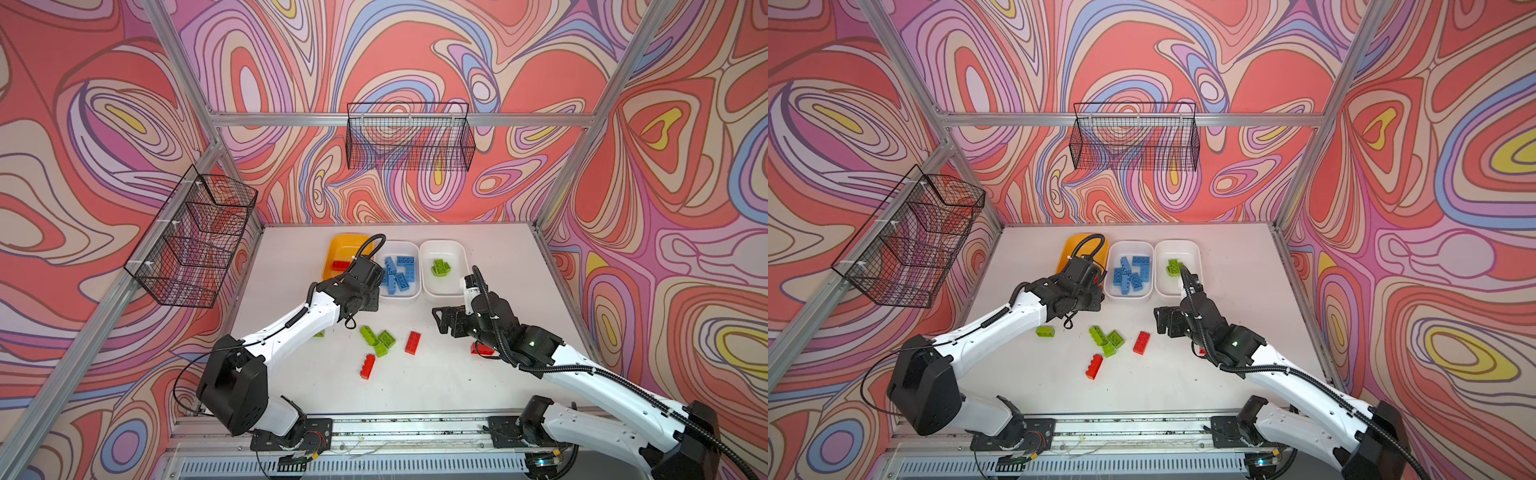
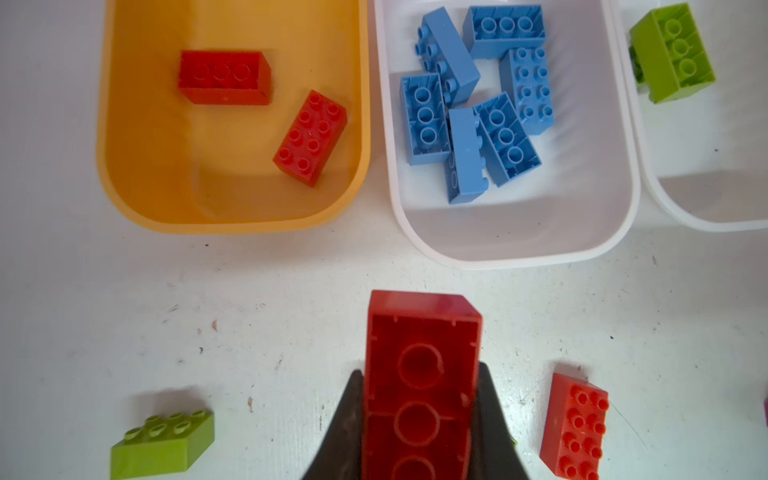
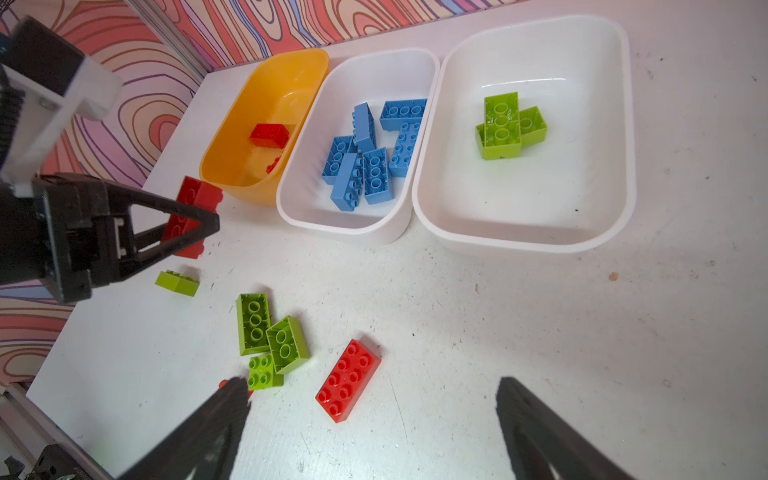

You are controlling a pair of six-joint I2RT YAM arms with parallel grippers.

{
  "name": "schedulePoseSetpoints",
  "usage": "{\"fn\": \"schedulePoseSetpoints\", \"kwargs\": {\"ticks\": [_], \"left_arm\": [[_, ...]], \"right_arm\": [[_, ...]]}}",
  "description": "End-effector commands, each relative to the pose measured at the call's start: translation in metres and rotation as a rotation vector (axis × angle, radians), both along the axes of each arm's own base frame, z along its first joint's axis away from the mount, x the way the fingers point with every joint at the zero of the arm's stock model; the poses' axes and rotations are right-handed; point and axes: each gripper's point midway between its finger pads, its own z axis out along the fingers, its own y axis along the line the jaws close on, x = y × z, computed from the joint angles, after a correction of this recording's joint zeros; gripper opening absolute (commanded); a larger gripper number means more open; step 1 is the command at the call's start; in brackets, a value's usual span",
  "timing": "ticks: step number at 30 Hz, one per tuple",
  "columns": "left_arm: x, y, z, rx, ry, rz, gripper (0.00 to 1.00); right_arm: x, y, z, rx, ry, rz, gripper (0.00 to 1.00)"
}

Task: Sort the legos into containers by color
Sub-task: 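Carry the red brick with the left gripper into the yellow tub and release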

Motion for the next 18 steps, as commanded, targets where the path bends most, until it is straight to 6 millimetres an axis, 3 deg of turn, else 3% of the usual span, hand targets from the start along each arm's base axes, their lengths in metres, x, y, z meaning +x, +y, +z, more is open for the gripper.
{"fn": "schedulePoseSetpoints", "kwargs": {"ticks": [1, 8, 14, 18], "left_arm": [[0.017, 0.025, 0.023, 0.046, -0.034, 0.081, 0.08], [0.077, 0.051, 0.035, -0.038, -0.048, 0.186, 0.08], [0.12, 0.077, 0.02, 0.008, -0.02, 0.253, 0.07], [0.141, 0.08, 0.001, 0.012, 0.008, 0.256, 0.08]], "right_arm": [[0.003, 0.0, 0.021, 0.009, -0.038, 0.0, 0.98], [0.006, -0.004, 0.031, -0.024, -0.055, -0.014, 0.98], [0.011, -0.004, 0.027, -0.05, -0.05, -0.022, 0.98], [0.016, -0.001, 0.021, -0.069, -0.044, -0.025, 0.98]]}}
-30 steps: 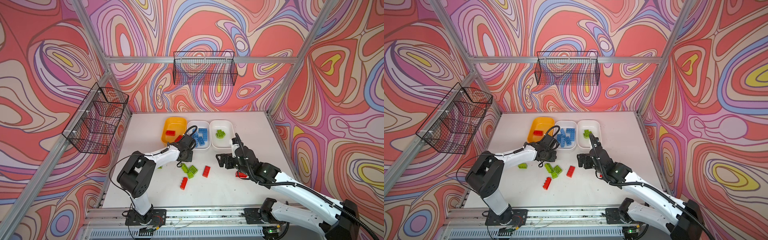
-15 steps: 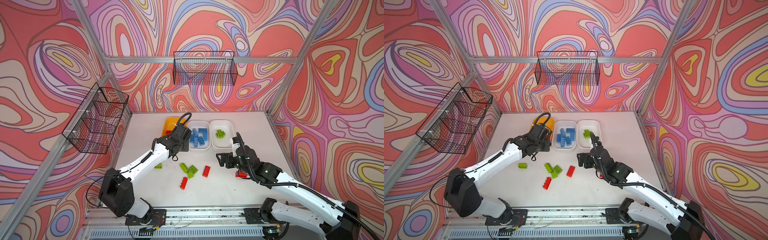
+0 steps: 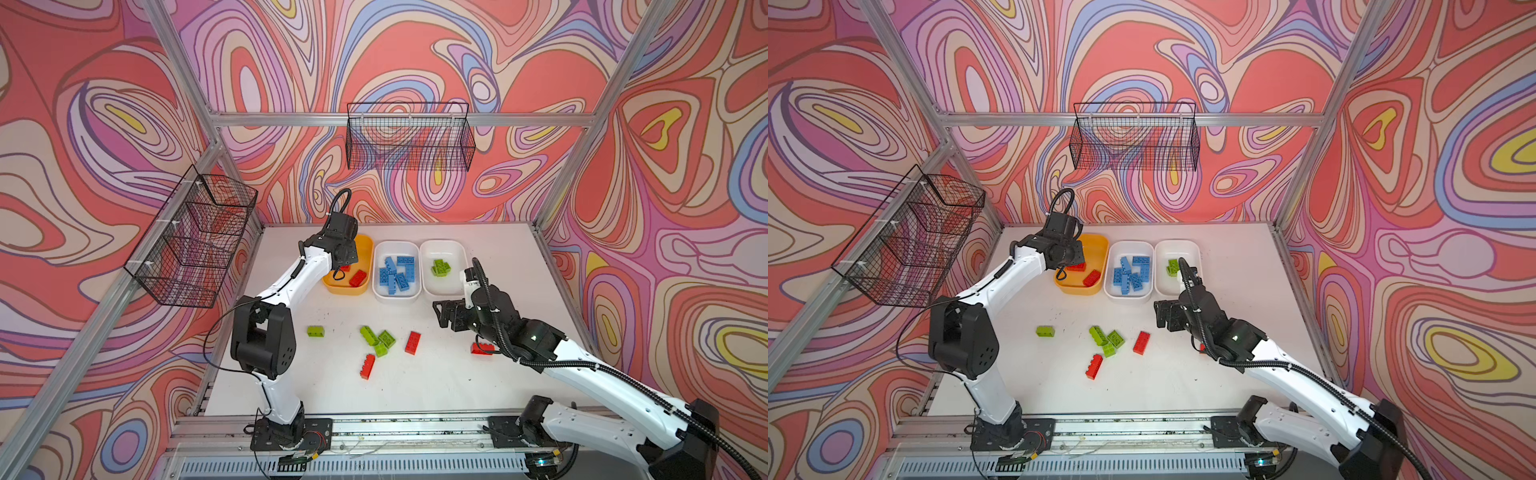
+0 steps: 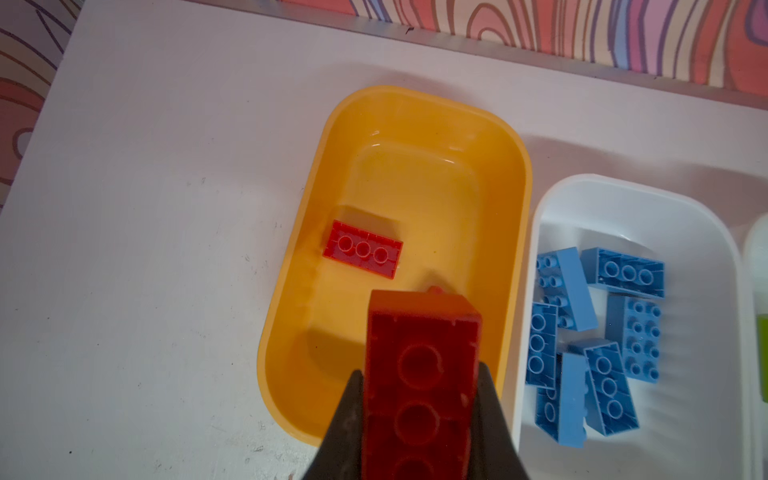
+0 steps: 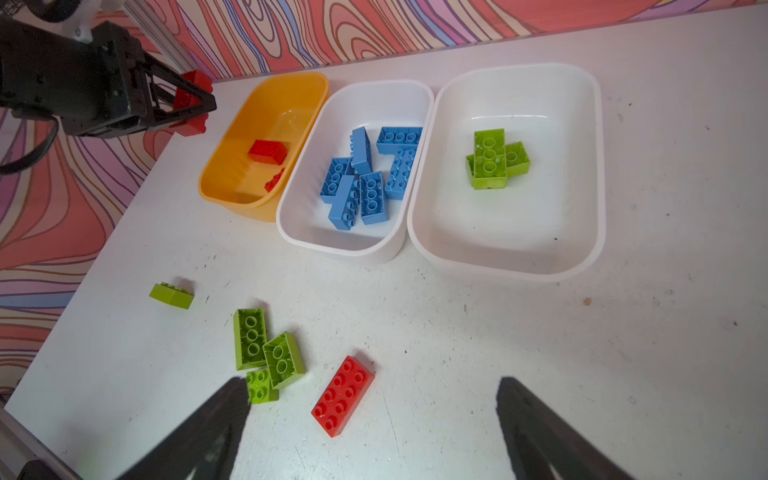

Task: Sort the legos into containers by color
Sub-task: 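Carry the red brick with the left gripper into the yellow tub and release, then lower the left gripper onto a red brick among green bricks and grasp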

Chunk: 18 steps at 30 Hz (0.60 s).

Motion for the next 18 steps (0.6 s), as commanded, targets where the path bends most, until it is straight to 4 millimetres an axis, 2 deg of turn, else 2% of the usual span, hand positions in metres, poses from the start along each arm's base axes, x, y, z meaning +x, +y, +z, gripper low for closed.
{"fn": "schedulePoseSetpoints", "kwargs": {"ticks": [1, 3, 5, 7, 10, 14, 18], "left_arm": [[0.012, 0.002, -0.014, 0.013, 0.04, -0.017, 0.09], [0.024, 0.003, -0.024, 0.017, 0.055, -0.016, 0.15], [0.036, 0.002, -0.034, 0.01, 0.078, -0.022, 0.3], [0.044, -0.003, -0.039, -0.002, 0.096, -0.037, 0.52], [0.046, -0.01, -0.041, -0.043, 0.101, -0.041, 0.65], [0.028, -0.014, -0.033, -0.112, 0.075, -0.035, 0.68], [-0.013, -0.025, -0.023, -0.184, 0.046, -0.053, 0.68]], "right_arm": [[0.008, 0.0, 0.003, -0.021, -0.014, -0.017, 0.98], [0.011, 0.004, -0.001, -0.024, -0.009, -0.014, 0.98], [0.014, 0.008, -0.007, -0.03, 0.001, -0.009, 0.98], [0.018, 0.011, -0.013, -0.04, 0.012, -0.008, 0.98], [0.022, 0.013, -0.022, -0.052, 0.028, -0.014, 0.98], [0.027, 0.011, -0.031, -0.073, 0.043, -0.047, 0.98], [0.028, 0.001, -0.047, -0.117, 0.082, -0.09, 0.98]]}}
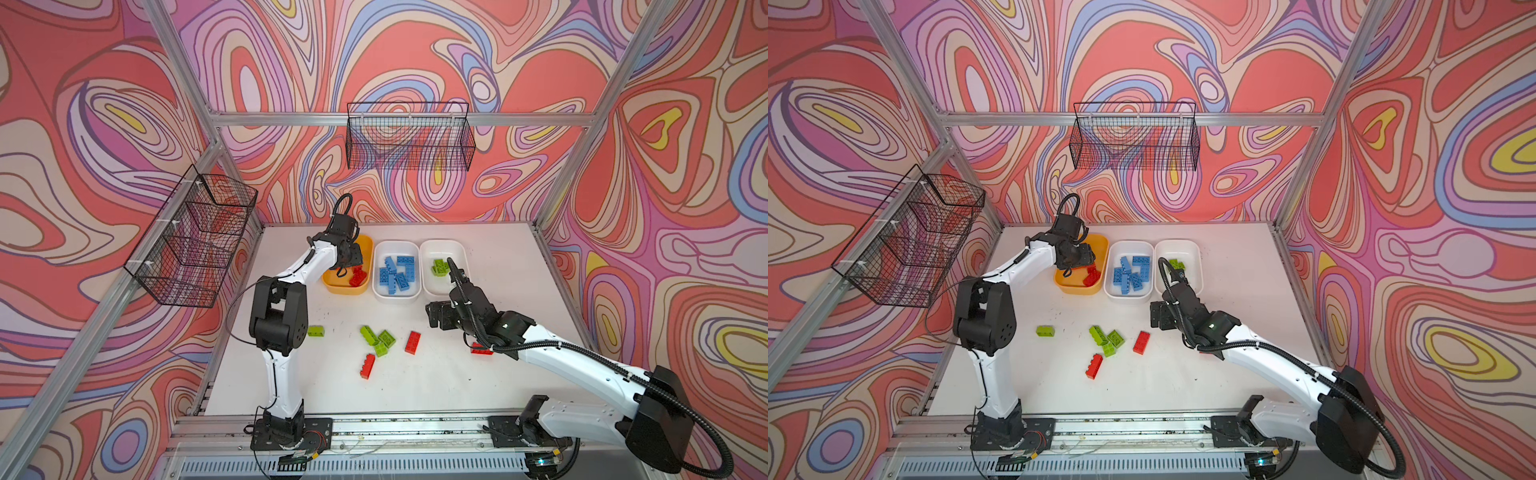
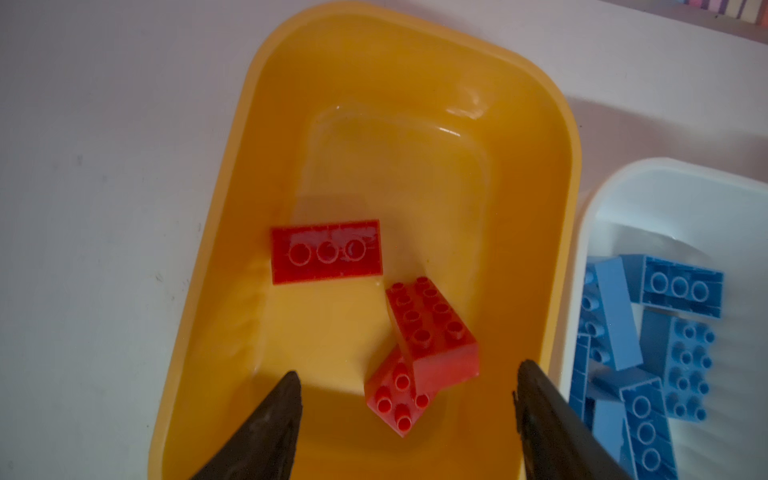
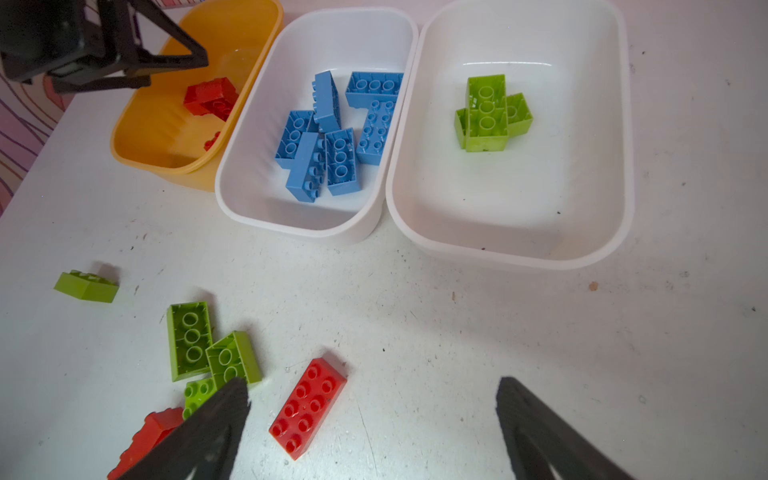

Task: Sort the legos into containers by color
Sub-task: 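Lower the left gripper onto a red brick among green bricks and grasp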

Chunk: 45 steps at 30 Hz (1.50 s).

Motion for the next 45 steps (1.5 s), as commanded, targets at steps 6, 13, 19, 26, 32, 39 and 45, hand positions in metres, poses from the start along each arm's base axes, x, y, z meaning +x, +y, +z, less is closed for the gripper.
{"fn": "schedulePoseSetpoints", "kwargs": {"ticks": [6, 13, 19, 26, 32, 39, 45], "left_arm": [[-0.094, -0.043, 0.025, -0.078, -0.081, -0.105, 0.74], [-0.161, -0.067, 0.008, -0.101, -0.058, -0.198, 0.76], [-0.209, -0.113, 0.008, -0.099, -0.068, -0.336, 0.75], [-0.237, -0.154, -0.004, -0.089, -0.046, -0.433, 0.73], [-0.244, -0.18, -0.022, -0.071, -0.015, -0.477, 0.73], [-0.237, -0.201, -0.039, -0.046, 0.011, -0.504, 0.72], [-0.23, -0.21, -0.06, 0.019, 0.057, -0.523, 0.71]], "right_arm": [[-0.007, -0.034, -0.033, -0.067, 0.083, -0.145, 0.98], [-0.029, -0.054, -0.045, -0.032, 0.117, -0.202, 0.98], [-0.035, -0.069, -0.029, -0.038, 0.09, -0.239, 0.98], [-0.041, -0.079, -0.017, -0.029, 0.067, -0.264, 0.98], [-0.049, -0.084, -0.011, 0.017, 0.05, -0.269, 0.98], [-0.058, -0.087, -0.008, 0.059, 0.046, -0.261, 0.98], [-0.064, -0.088, -0.008, 0.088, 0.044, -0.248, 0.98]]}}
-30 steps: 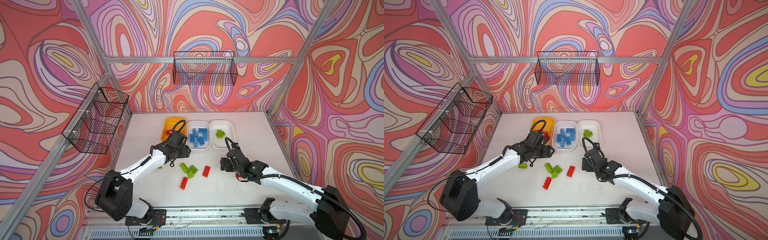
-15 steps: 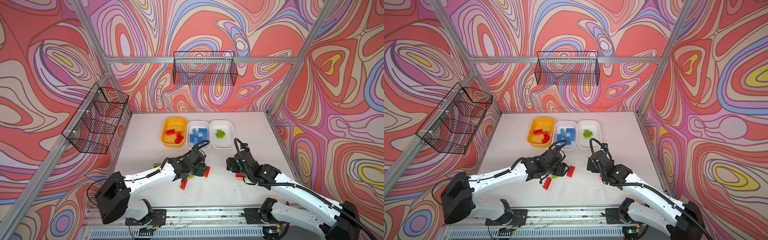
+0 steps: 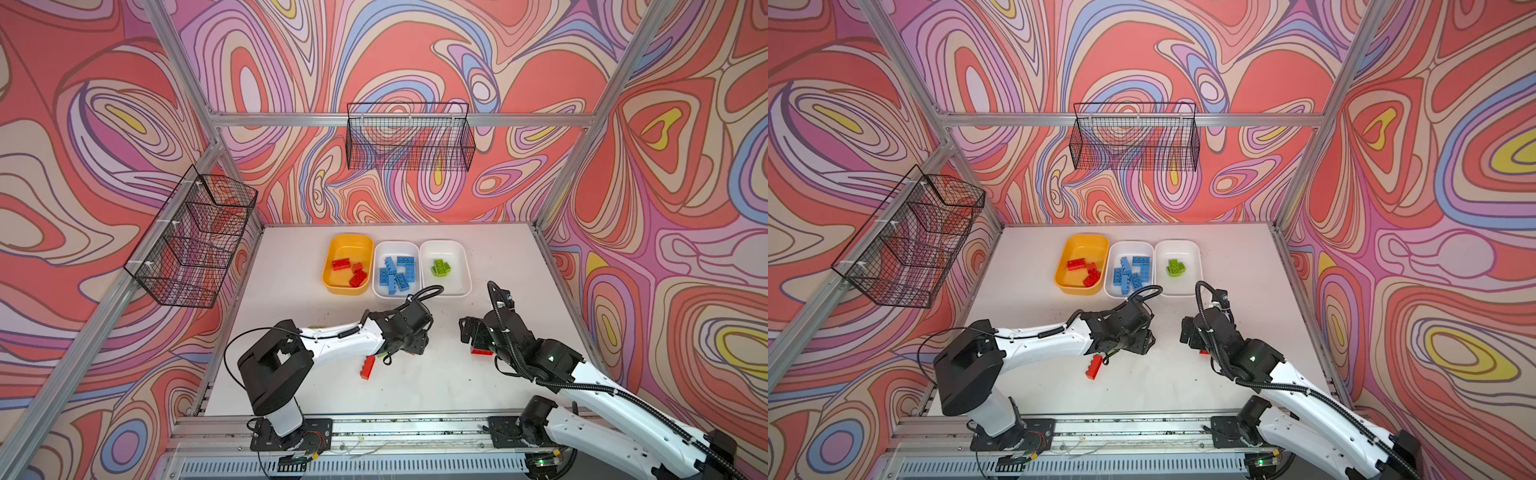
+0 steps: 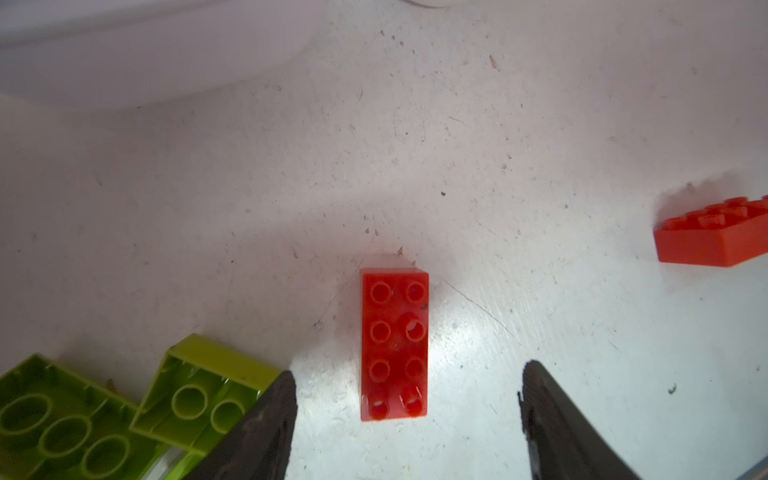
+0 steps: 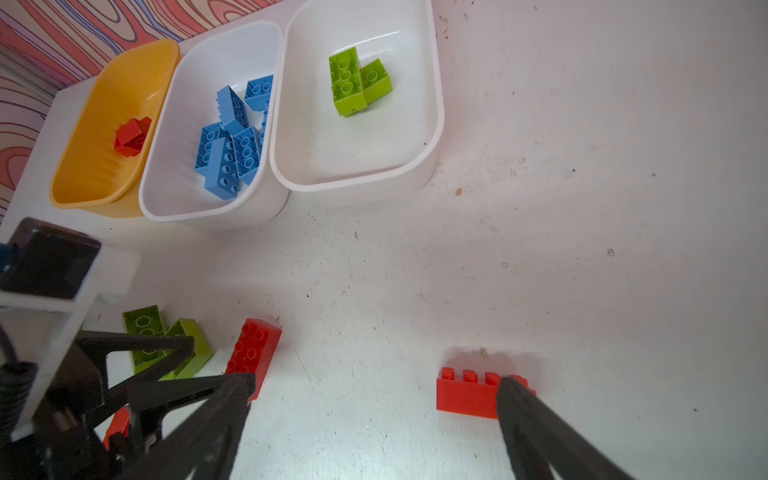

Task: Sort the legos into containers by color
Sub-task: 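Lower the left gripper onto a red brick among green bricks and grasp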

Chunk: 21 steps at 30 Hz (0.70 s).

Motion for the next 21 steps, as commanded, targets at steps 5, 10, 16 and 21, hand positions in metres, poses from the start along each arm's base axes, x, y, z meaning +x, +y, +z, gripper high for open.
{"fn": "schedulePoseSetpoints", "kwargs": {"ticks": [5, 10, 16, 21], "left_arm": [[0.007, -0.005, -0.018, 0.071, 0.015, -0.007, 0.68], [0.01, -0.008, -0.024, 0.095, 0.027, -0.008, 0.61], [0.004, -0.002, -0.039, 0.128, 0.068, 0.003, 0.48], [-0.002, 0.007, -0.046, 0.162, 0.088, 0.008, 0.28]], "right_arm": [[-0.007, -0.005, -0.004, 0.011, 0.012, -0.002, 0.98], [-0.007, -0.006, 0.004, 0.006, -0.004, 0.003, 0.98], [-0.008, -0.008, 0.012, 0.018, -0.027, 0.002, 0.98], [-0.008, -0.007, 0.014, 0.029, -0.037, 0.009, 0.98]]}}
